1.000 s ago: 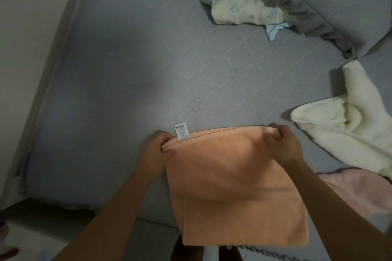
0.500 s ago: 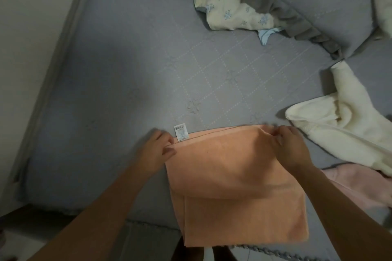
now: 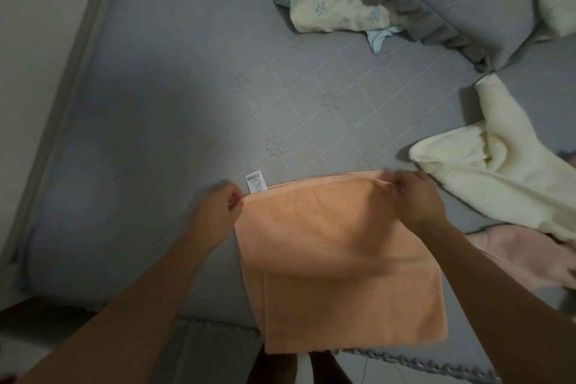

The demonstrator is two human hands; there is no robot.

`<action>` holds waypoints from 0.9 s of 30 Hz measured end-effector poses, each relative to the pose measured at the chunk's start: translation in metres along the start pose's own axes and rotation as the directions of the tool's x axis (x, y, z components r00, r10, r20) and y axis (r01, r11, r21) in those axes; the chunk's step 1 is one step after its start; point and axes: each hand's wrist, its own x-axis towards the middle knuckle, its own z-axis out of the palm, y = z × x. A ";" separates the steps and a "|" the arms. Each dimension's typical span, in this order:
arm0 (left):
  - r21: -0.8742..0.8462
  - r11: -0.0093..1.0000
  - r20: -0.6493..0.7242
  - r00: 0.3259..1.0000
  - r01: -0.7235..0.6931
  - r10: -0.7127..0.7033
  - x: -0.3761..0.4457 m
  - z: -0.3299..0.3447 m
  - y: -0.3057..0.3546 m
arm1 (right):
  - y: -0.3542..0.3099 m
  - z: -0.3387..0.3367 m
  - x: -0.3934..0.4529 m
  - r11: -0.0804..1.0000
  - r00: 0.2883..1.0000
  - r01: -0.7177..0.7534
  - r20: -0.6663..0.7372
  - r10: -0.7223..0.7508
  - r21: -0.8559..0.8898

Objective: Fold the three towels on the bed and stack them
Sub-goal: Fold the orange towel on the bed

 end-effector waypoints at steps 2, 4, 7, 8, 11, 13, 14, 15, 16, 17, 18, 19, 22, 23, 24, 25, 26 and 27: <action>0.079 0.996 0.016 0.999 -0.039 0.037 0.002 0.008 -0.003 | -0.005 0.005 0.007 0.999 0.999 0.036 0.006 -0.036 0.001; 0.078 0.996 -0.031 0.999 -0.042 0.045 0.002 0.012 -0.004 | -0.009 0.010 0.014 0.996 0.996 0.088 -0.008 -0.088 0.010; 0.007 0.996 -0.090 0.992 -0.087 0.087 -0.001 0.014 -0.002 | -0.009 0.013 0.021 0.986 0.986 0.163 0.038 -0.161 -0.046; -0.021 0.996 -0.071 0.994 -0.087 0.085 -0.003 0.014 -0.001 | -0.008 0.012 0.020 0.982 0.984 0.171 0.071 -0.165 -0.075; -0.070 0.997 0.089 0.995 -0.032 0.038 -0.008 0.005 0.003 | -0.001 0.005 0.013 0.974 0.976 0.199 0.111 -0.188 -0.104; -0.049 0.998 0.128 0.991 -0.031 0.037 -0.011 -0.001 0.005 | 0.002 -0.004 0.005 0.969 0.972 0.224 0.101 -0.213 -0.107; -0.038 0.999 0.099 0.994 -0.034 0.037 -0.013 -0.005 0.007 | 0.003 -0.009 0.001 0.967 0.970 0.232 0.091 -0.223 -0.107; -0.036 0.999 0.049 0.998 -0.031 0.033 -0.017 -0.009 0.009 | 0.004 -0.016 -0.004 0.968 0.972 0.228 0.081 -0.221 -0.101; -0.042 0.999 -0.005 1.000 -0.029 0.028 -0.020 -0.014 0.012 | 0.004 -0.026 -0.008 0.974 0.977 0.206 0.076 -0.200 -0.088; -0.048 0.998 -0.043 0.999 -0.029 0.027 -0.025 -0.020 0.015 | 0.004 -0.038 -0.013 0.981 0.982 0.179 0.076 -0.174 -0.073; -0.048 0.998 -0.065 0.997 -0.037 0.034 -0.031 -0.026 0.021 | 0.004 -0.053 -0.019 0.985 0.985 0.162 0.077 -0.157 -0.057; -0.036 0.998 -0.075 0.996 -0.056 0.054 -0.037 -0.033 0.027 | 0.004 -0.069 -0.025 0.986 0.985 0.161 0.073 -0.158 -0.043; 0.027 0.990 -0.094 0.985 -0.141 0.143 -0.058 -0.062 0.057 | 0.002 -0.126 -0.047 0.977 0.977 0.211 -0.003 -0.211 -0.033; 0.058 0.984 -0.115 0.978 -0.171 0.176 -0.066 -0.075 0.068 | 0.000 -0.148 -0.054 0.972 0.972 0.234 -0.033 -0.234 -0.020; 0.099 0.977 -0.138 0.970 -0.189 0.202 -0.074 -0.090 0.081 | -0.002 -0.171 -0.061 0.966 0.963 0.259 -0.073 -0.259 -0.011; 0.150 0.970 -0.165 0.962 -0.192 0.216 -0.082 -0.106 0.094 | -0.005 -0.194 -0.068 0.960 0.952 0.280 -0.124 -0.279 -0.008; 0.195 0.963 -0.202 0.953 -0.187 0.226 -0.089 -0.123 0.107 | -0.009 -0.216 -0.073 0.953 0.936 0.302 -0.184 -0.299 -0.011; 0.226 0.954 -0.249 0.935 -0.197 0.252 -0.095 -0.139 0.120 | -0.013 -0.235 -0.078 0.946 0.918 0.323 -0.240 -0.316 -0.011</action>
